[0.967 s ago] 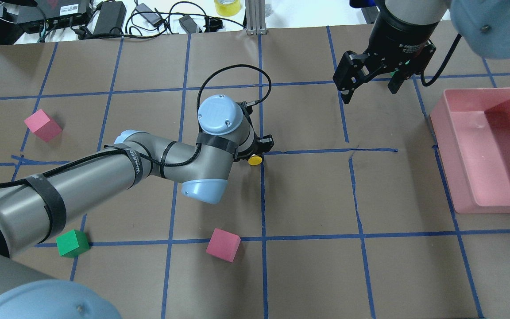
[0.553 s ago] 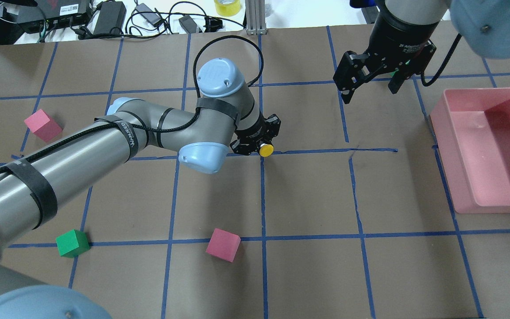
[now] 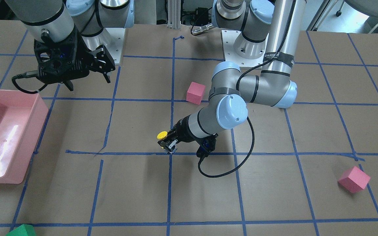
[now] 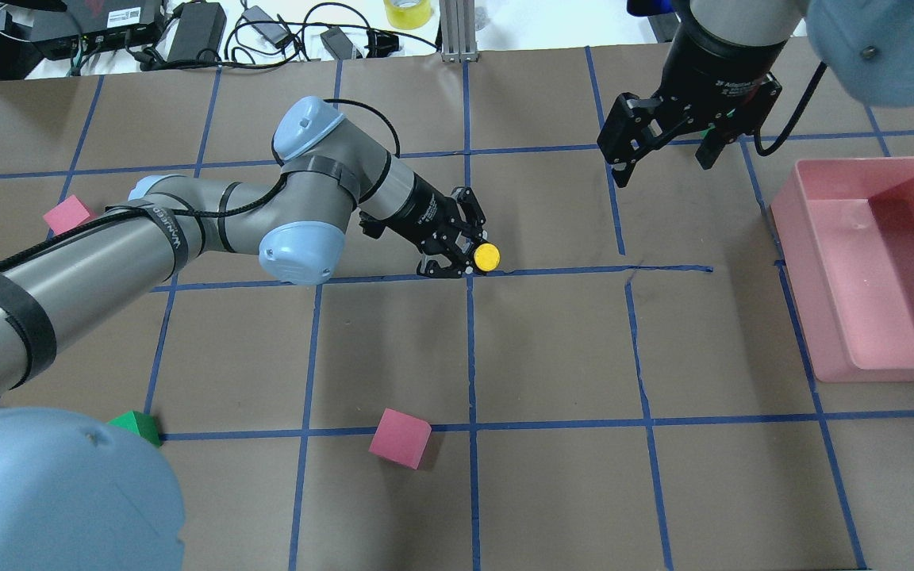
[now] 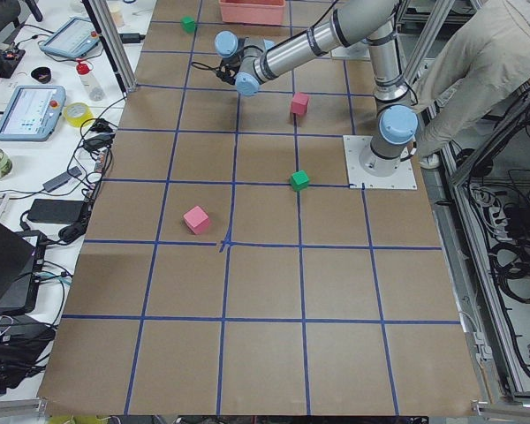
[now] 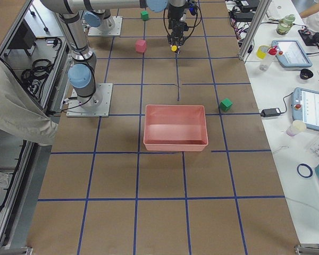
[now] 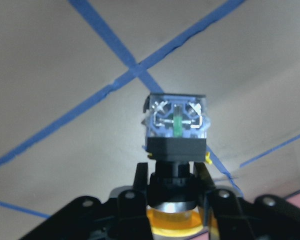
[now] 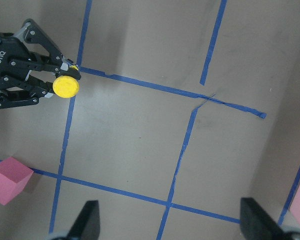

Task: Align button upright
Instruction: 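Rotate the left gripper to tip the switch onto its base, yellow cap up, then set the switch down upright and open the left gripper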

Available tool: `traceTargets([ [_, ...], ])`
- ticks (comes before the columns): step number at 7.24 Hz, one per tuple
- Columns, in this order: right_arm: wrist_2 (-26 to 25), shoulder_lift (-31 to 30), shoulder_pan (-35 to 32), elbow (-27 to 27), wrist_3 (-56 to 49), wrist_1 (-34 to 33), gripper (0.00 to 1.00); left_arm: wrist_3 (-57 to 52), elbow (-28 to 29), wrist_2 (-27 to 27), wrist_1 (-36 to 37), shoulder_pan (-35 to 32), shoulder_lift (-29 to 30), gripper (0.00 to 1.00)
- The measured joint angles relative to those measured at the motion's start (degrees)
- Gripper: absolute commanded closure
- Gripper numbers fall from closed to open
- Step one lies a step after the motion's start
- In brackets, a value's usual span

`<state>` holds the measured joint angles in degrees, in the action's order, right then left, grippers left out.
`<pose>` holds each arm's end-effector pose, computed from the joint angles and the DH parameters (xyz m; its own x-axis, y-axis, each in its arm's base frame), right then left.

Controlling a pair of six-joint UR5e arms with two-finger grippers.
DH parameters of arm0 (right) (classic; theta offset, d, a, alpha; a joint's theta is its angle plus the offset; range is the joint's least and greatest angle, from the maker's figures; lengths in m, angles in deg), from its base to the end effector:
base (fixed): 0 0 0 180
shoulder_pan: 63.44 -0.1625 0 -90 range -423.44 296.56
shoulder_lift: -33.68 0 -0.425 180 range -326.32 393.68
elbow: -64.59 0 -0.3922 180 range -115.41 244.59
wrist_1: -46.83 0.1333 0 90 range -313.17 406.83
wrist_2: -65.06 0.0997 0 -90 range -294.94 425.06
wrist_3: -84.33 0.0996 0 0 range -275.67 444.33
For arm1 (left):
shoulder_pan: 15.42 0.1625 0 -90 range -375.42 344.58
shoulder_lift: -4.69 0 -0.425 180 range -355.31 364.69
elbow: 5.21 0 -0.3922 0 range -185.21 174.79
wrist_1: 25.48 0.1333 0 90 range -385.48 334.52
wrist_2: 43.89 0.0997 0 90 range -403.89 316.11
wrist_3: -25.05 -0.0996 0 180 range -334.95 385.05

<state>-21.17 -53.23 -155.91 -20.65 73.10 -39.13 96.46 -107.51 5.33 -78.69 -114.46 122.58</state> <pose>0.1617 -0.5039 0.4949 -0.9696 -0.2339 -0.0725 -0.2364 0.9713 0.0278 -0.2891 -0.5549 0.2038 -0.3890 -0.9087 0.1516 -0.6646 0.3908 0.6369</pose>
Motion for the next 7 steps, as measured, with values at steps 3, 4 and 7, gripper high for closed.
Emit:
traceTargets([
  [3,-0.01,0.04,0.01,-0.09,-0.37,0.00,0.00,2.36,-2.11,-11.74,-0.19,3.90,2.63,1.00],
  [4,-0.01,0.04,0.00,-0.10,-0.42,0.00,0.00,2.60,-2.51,-14.36,-0.19,4.44,3.68,0.98],
  [7,0.03,-0.01,-0.07,-0.10,-0.46,0.00,0.00,2.38,-2.99,-16.20,-0.20,5.15,5.73,0.95],
])
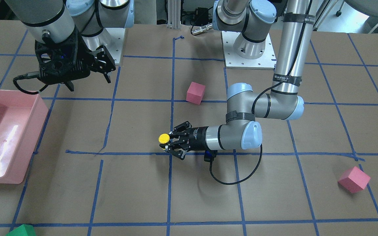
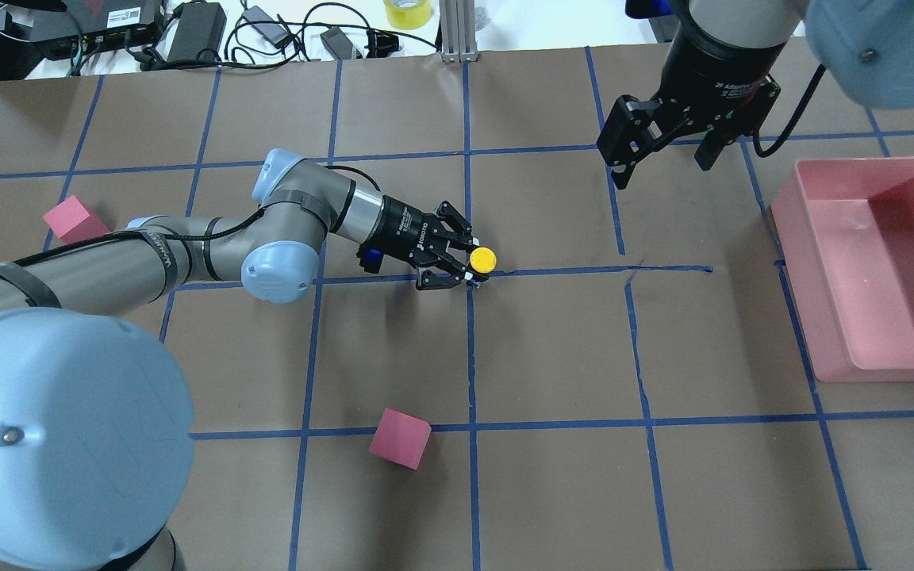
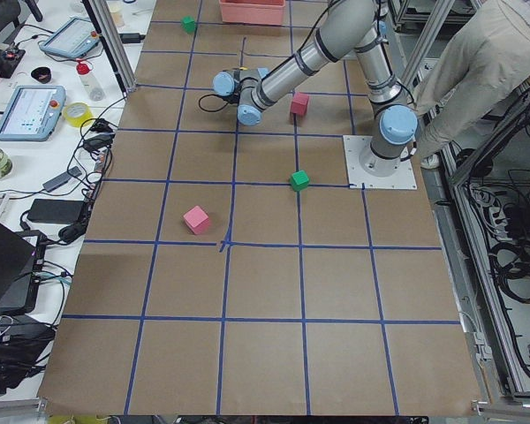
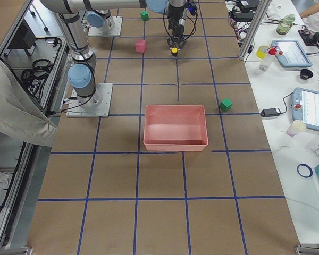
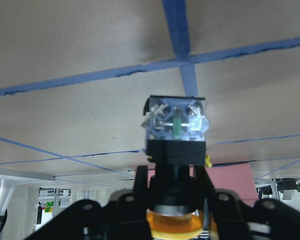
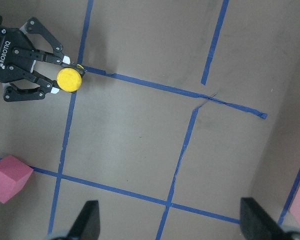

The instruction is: Align button upright

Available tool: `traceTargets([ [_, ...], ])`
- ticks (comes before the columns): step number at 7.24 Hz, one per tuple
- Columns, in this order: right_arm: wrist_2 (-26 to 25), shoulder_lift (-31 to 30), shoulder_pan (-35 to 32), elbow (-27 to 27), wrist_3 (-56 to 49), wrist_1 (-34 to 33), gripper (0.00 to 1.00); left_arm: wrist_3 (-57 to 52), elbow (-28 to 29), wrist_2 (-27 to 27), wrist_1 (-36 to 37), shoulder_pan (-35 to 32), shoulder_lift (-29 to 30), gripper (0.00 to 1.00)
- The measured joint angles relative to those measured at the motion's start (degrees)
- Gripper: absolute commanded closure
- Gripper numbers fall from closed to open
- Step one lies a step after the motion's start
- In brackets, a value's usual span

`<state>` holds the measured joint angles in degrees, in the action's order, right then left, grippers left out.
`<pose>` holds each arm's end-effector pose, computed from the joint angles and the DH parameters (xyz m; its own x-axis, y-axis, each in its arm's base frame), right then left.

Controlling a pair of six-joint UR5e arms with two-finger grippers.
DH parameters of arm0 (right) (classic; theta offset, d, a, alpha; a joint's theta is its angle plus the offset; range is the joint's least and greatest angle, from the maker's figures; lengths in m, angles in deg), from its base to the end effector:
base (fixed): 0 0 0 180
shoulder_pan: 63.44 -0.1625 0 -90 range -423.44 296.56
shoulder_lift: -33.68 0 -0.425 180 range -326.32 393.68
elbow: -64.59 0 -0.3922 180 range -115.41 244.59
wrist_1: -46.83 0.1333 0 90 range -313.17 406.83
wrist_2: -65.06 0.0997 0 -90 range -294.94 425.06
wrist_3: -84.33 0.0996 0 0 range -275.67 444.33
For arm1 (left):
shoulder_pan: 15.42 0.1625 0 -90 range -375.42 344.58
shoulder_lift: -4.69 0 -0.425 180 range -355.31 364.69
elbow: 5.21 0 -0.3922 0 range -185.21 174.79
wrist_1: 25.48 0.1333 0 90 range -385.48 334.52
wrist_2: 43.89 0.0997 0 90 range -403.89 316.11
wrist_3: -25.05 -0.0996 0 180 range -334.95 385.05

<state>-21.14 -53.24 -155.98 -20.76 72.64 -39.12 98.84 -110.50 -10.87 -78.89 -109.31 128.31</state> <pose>0.1624 -0.5035 0.4940 -0.9673 -0.2427 -0.0736 -0.2454 0.9690 0.0290 -0.2556 -0.5629 0.1465 -0.2188 -0.9755 0.0238 -0.5152 0.1362 0.8462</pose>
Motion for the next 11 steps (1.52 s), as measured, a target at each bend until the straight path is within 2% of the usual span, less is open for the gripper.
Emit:
traceTargets([
  [1,-0.04,0.00,0.01,0.00,-0.02,0.00,0.00,-0.03,-0.02,-0.02,-0.02,0.30,0.39,0.20],
  [2,-0.06,0.00,0.01,0.00,-0.04,0.00,0.00,-0.01,-0.02,0.23,-0.02,0.43,0.68,0.00],
  [5,-0.03,0.02,0.03,0.00,-0.16,0.00,0.00,0.15,0.38,1.91,-0.03,0.57,0.54,0.00],
  [8,-0.03,0.05,0.02,0.00,-0.20,0.00,0.00,-0.74,1.07,9.82,0.38,2.06,-1.24,0.00],
  [11,-0.03,0.04,0.03,0.00,-0.22,0.00,0.00,-3.25,5.27,20.21,0.04,4.03,-5.08,0.00],
])
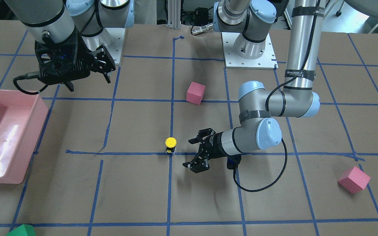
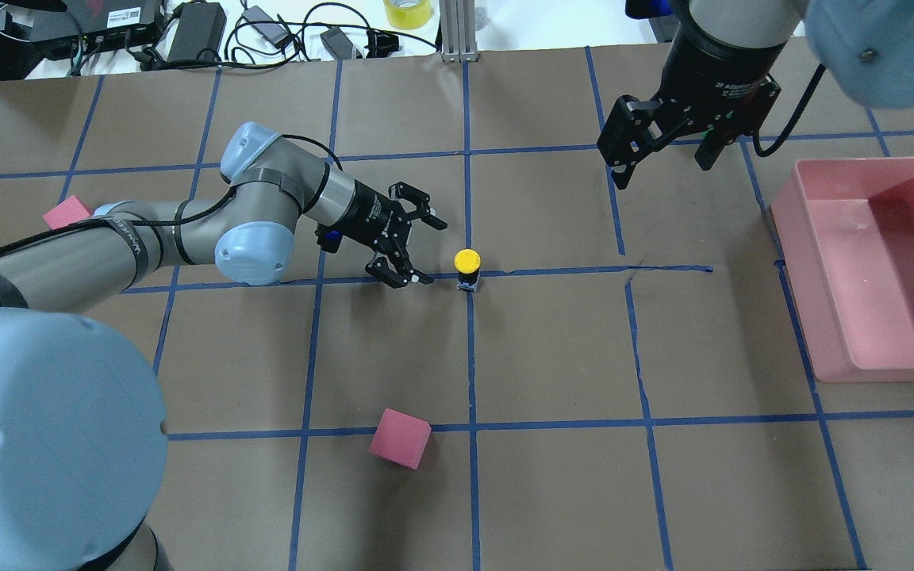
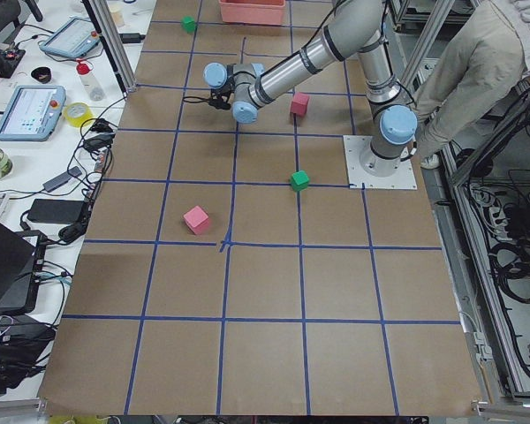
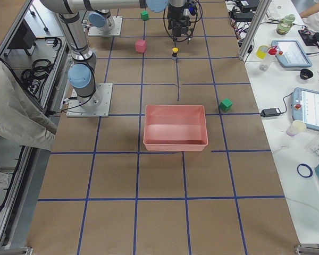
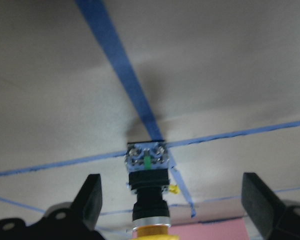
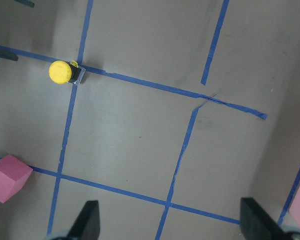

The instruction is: Align button upright

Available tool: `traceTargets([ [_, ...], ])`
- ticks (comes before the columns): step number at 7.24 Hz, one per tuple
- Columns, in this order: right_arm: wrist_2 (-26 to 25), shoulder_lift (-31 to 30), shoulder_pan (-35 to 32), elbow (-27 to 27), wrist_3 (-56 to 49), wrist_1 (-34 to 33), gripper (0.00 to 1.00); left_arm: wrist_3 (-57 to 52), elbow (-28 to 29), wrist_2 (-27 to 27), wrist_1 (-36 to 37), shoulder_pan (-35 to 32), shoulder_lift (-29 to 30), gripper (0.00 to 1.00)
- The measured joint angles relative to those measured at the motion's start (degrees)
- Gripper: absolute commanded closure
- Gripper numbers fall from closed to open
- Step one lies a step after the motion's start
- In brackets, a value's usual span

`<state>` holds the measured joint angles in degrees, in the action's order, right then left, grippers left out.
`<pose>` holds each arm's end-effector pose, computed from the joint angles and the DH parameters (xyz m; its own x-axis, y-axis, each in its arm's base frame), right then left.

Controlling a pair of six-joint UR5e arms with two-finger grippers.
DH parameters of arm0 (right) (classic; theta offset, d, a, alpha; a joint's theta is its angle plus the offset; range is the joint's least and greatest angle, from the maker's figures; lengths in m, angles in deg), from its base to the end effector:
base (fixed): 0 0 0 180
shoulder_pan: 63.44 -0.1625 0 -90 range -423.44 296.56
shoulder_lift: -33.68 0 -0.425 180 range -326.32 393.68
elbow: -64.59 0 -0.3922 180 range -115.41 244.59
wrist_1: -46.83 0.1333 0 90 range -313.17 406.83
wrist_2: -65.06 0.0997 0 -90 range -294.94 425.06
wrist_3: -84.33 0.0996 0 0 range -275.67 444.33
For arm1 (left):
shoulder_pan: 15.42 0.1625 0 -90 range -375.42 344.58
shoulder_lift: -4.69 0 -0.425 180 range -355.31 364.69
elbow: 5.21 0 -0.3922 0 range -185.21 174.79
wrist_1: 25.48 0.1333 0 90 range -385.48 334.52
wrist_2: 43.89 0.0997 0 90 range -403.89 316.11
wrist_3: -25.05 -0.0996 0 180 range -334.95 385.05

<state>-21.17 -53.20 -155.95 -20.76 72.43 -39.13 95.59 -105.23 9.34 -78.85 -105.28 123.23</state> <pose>0.1621 -0.5038 0.4937 -0.9666 -0.2458 -0.0733 -0.2484 0.9682 0.0293 -0.1914 -0.6072 0.2083 -0.2645 -0.9497 0.1676 -0.7560 0.3121 0.5753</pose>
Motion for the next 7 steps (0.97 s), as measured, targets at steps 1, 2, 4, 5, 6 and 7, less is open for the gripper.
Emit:
traceTargets([
  [1,0.00,0.01,0.01,0.00,-0.02,0.00,0.00,-6.38,1.42,4.66,-0.47,0.71,-1.64,0.00],
  [2,0.00,0.02,0.01,0.00,-0.02,0.00,0.00,-16.18,2.46,11.38,-1.32,1.17,-3.36,0.00],
  [4,0.02,-0.01,0.00,0.00,-0.03,-0.32,0.00,-38.24,6.80,24.97,-7.91,3.01,-7.26,0.00],
  [5,-0.02,-0.01,0.03,0.00,-0.06,-1.07,0.00,-46.78,10.62,28.34,-14.43,4.52,-9.67,0.00],
  [6,-0.30,-0.08,0.14,0.00,0.12,-1.77,0.00,-54.90,14.40,30.55,-21.28,5.30,-12.40,0.00],
  [7,-0.66,-0.34,0.19,0.00,0.92,-2.46,0.00,-62.23,16.83,31.89,-27.02,5.53,-15.62,0.00],
])
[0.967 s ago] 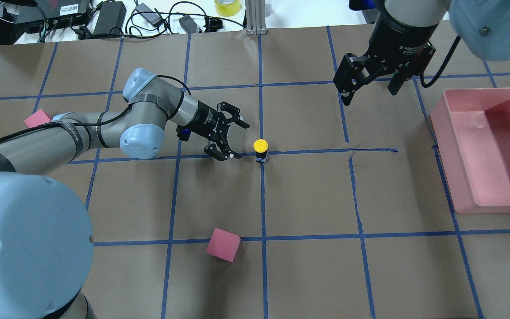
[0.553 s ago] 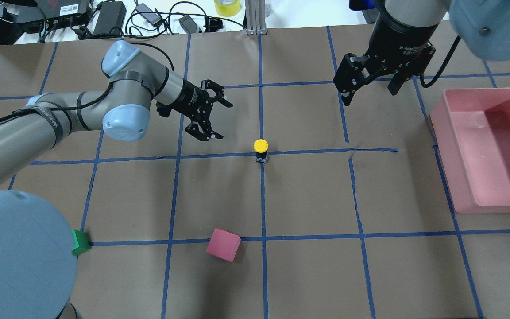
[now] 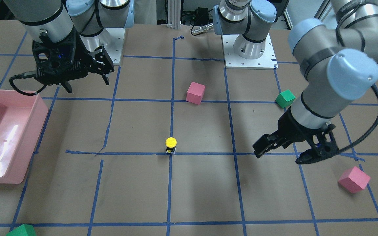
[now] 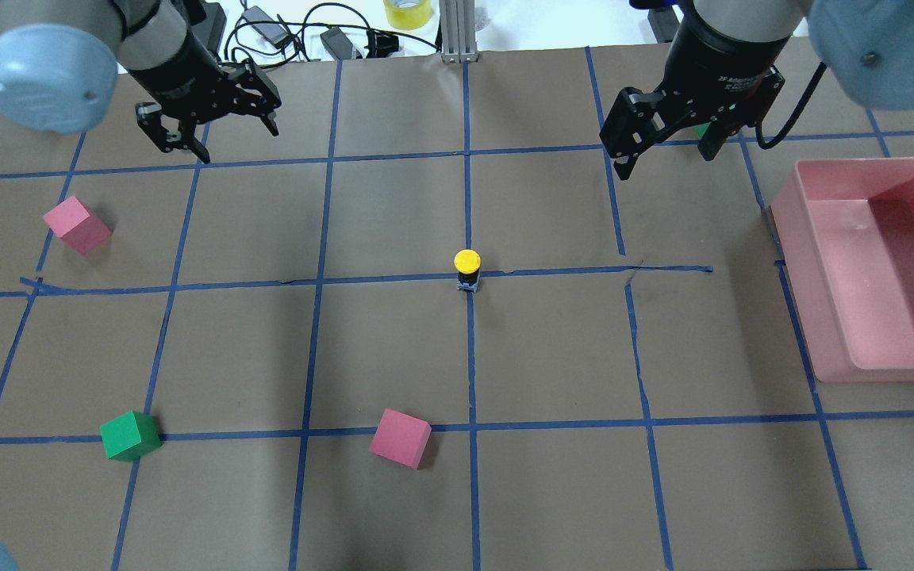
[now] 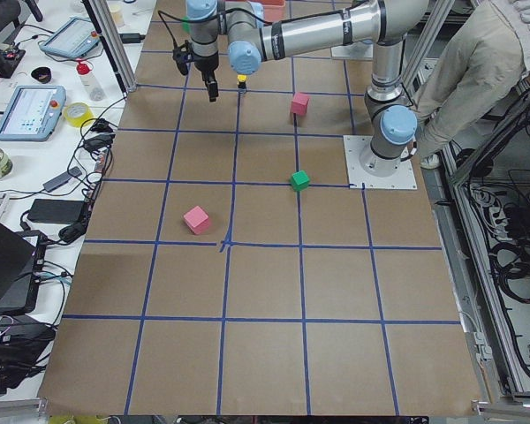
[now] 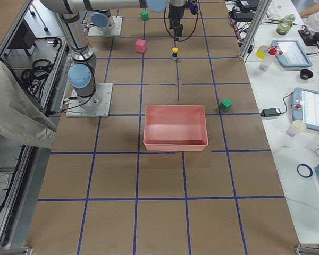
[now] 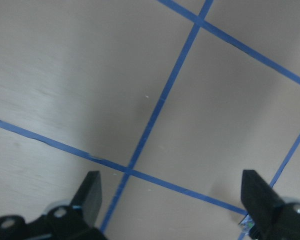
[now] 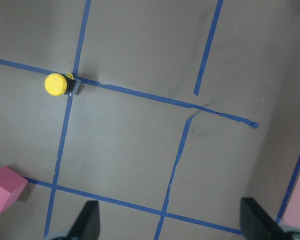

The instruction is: Align button upright

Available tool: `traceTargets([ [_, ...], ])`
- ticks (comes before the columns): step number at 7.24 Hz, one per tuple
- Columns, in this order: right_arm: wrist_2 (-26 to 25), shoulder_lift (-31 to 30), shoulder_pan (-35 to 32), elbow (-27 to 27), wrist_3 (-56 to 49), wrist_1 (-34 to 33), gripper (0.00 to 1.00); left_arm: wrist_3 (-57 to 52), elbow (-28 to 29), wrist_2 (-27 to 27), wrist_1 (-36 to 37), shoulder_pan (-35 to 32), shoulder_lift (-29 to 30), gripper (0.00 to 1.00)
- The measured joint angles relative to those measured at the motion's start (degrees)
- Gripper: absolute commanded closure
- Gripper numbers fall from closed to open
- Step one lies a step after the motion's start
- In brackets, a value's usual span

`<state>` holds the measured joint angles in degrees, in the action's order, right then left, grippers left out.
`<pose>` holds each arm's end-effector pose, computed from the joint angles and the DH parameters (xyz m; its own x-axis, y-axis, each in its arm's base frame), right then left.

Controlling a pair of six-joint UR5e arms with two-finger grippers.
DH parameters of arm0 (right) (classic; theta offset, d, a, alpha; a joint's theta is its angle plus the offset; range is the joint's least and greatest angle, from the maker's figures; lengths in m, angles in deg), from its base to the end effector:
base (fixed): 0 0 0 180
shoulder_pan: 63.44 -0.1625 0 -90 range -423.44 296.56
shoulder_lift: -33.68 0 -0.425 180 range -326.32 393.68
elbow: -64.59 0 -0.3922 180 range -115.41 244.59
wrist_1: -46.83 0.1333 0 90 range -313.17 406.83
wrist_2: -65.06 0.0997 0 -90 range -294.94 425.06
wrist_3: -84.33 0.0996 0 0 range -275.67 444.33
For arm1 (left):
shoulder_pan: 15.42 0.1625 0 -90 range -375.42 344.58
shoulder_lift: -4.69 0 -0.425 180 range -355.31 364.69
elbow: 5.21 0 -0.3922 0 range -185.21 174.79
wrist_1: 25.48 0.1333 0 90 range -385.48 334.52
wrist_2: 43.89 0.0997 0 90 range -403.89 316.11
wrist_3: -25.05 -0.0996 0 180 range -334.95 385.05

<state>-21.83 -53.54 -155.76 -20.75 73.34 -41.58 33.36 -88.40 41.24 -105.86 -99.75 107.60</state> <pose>0.1593 -0.5068 0.5009 -0.9717 -0.2304 -0.0523 -0.2299 0.9731 -0.0153 -0.0827 -0.6017 0.4421 -0.9674 -0.2358 0.0927 -0.2410 0.9693 -0.0485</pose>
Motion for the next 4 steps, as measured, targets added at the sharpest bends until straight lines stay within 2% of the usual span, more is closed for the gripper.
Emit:
traceTargets([
  [2,-1.46,-0.79,0.06,0.00,5.15,-1.38,0.00,-7.69,0.92,2.57,-5.88,-0.01,-6.76,0.00],
  [4,-5.14,-1.30,0.14,0.00,9.59,-2.54,0.00,-8.90,-1.05,3.43,-7.85,0.02,-9.99,0.00],
])
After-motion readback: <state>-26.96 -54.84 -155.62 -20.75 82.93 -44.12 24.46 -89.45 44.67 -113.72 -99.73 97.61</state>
